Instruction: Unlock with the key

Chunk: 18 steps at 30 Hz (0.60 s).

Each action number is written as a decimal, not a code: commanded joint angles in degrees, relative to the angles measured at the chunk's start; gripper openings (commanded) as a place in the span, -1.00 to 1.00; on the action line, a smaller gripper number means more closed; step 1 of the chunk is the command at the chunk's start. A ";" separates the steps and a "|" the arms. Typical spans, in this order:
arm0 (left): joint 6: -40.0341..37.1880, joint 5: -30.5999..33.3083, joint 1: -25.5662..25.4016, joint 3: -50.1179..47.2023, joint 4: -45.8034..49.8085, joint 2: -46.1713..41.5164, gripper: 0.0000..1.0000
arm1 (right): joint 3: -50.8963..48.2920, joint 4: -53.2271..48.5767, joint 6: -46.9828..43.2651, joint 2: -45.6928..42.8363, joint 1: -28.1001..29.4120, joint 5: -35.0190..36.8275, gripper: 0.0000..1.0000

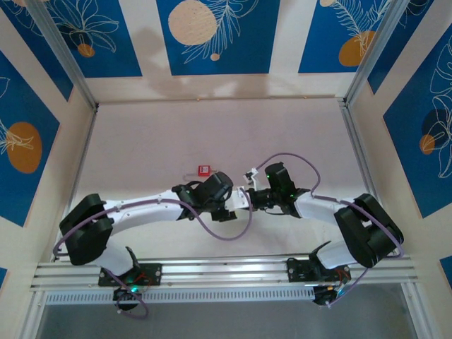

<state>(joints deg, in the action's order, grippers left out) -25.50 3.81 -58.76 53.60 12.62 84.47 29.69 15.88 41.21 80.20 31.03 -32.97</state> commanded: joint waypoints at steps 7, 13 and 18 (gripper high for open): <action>-1.06 6.04 -0.22 -2.09 0.15 -10.38 1.00 | 6.63 -4.11 -2.68 1.31 -1.53 -1.60 -0.94; -1.37 12.36 -0.17 -5.10 0.90 -16.59 1.00 | 9.91 -7.09 -4.32 2.11 -2.88 -1.41 -0.94; -4.71 25.74 0.23 -8.91 -7.48 -22.69 1.00 | 12.32 -10.96 -6.83 3.12 -5.24 2.30 -0.94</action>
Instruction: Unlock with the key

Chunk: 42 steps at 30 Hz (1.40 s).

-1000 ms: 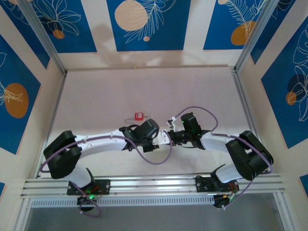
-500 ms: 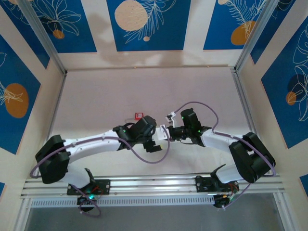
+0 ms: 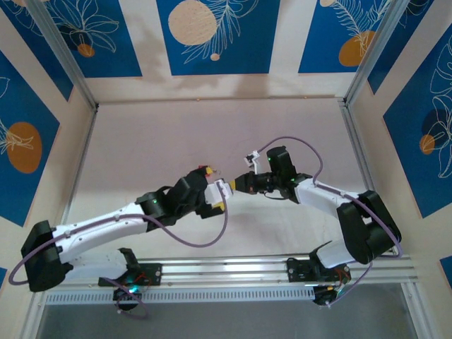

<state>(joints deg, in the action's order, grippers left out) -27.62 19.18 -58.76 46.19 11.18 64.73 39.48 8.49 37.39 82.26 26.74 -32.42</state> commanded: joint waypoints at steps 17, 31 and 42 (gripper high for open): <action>-0.74 24.51 3.65 -5.52 -19.88 -9.71 1.00 | 9.40 -6.38 -9.92 12.95 -3.11 9.20 -0.93; 3.00 24.87 2.95 -5.50 -19.62 -7.51 1.00 | 0.52 -0.84 -9.62 12.56 -2.40 1.56 -0.94; 3.02 24.54 2.71 -5.12 -18.87 -6.41 1.00 | -3.56 6.49 -5.93 15.07 -3.18 -3.15 -0.95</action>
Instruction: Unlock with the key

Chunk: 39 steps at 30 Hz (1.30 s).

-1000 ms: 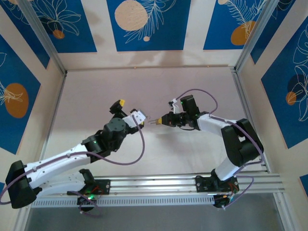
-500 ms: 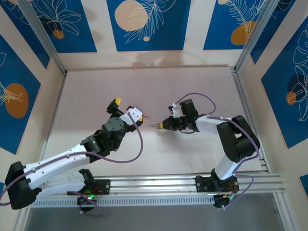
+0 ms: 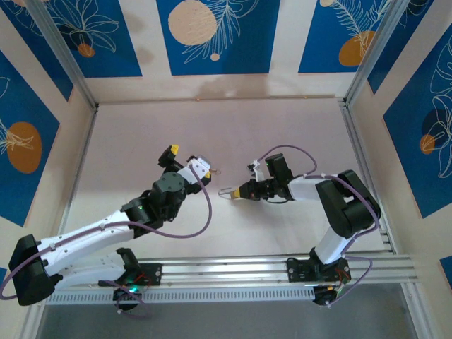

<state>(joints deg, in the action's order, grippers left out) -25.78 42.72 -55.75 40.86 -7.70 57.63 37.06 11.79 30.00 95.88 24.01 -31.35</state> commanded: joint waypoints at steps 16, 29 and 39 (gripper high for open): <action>2.19 0.31 -0.25 1.06 2.08 1.34 1.00 | 0.20 -1.91 3.04 4.28 -2.96 -2.25 -0.64; 4.05 1.32 -0.28 1.59 2.52 0.86 1.00 | 3.57 -14.49 1.44 -1.86 -4.85 8.01 -0.10; 11.99 5.21 -0.15 4.57 7.56 -2.87 1.00 | 9.68 -27.99 -3.40 -21.39 -5.07 16.06 1.00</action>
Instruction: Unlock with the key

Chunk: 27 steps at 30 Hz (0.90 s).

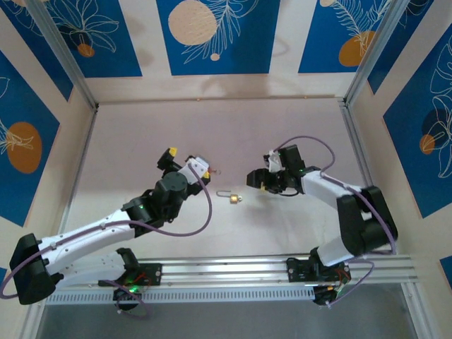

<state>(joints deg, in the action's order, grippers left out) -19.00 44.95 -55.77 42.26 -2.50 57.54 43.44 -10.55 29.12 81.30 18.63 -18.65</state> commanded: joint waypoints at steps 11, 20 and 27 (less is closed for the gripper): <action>-1.68 6.36 0.36 -5.13 -8.58 -9.99 1.00 | 6.39 -2.72 -7.24 -28.29 13.12 42.47 0.99; -0.89 -7.18 22.22 -31.94 -36.91 -16.98 1.00 | -10.36 25.35 -28.02 -27.64 3.98 36.79 0.99; 8.22 -15.64 35.66 -35.95 -49.91 -2.98 1.00 | -16.67 32.62 -30.17 -23.35 -7.90 22.81 0.99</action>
<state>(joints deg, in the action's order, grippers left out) -15.62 34.94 -22.37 7.68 -43.38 50.00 29.30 13.08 2.35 56.58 13.17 11.31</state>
